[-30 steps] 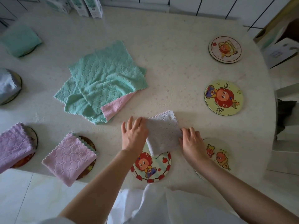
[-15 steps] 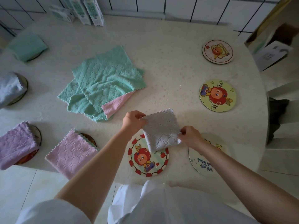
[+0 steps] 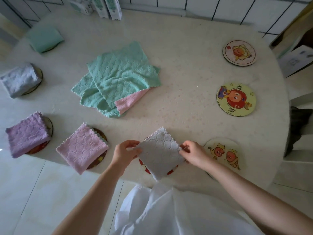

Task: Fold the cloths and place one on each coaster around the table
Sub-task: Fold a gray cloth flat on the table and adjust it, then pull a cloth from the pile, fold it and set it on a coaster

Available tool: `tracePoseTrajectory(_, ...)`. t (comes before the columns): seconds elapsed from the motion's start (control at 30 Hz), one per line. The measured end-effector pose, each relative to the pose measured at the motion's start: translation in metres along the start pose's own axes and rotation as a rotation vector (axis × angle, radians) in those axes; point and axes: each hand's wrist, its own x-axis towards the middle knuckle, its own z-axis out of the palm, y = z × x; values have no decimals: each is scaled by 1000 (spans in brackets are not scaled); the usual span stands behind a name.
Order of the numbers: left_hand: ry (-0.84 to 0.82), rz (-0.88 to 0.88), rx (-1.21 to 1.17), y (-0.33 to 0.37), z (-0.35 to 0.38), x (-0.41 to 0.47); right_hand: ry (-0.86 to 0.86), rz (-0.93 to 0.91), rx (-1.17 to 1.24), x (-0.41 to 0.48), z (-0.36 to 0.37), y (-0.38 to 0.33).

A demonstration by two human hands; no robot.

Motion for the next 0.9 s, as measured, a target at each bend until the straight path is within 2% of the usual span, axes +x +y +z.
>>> tracePoseTrajectory(0.17, 89, 10, 125, -10, -2, 6, 39, 11, -115, 4, 6, 3)
tracePoseTrajectory(0.27, 86, 93, 455, -2, -1, 14, 23, -19, -245, 8, -2, 3)
tracePoseTrajectory(0.37, 126, 161, 631, 16, -3, 21, -12, -39, -403, 16, -15, -1)
tracePoseTrajectory(0.57, 260, 379, 749, 69, -22, 64, 41, -170, -499, 58, -50, -51)
tracePoseTrajectory(0.73, 283, 513, 823, 111, -24, 104, 121, -252, -507, 111, -70, -112)
tracePoseTrajectory(0.9, 291, 505, 803, 128, -26, 140, 151, -391, -538, 156, -74, -153)
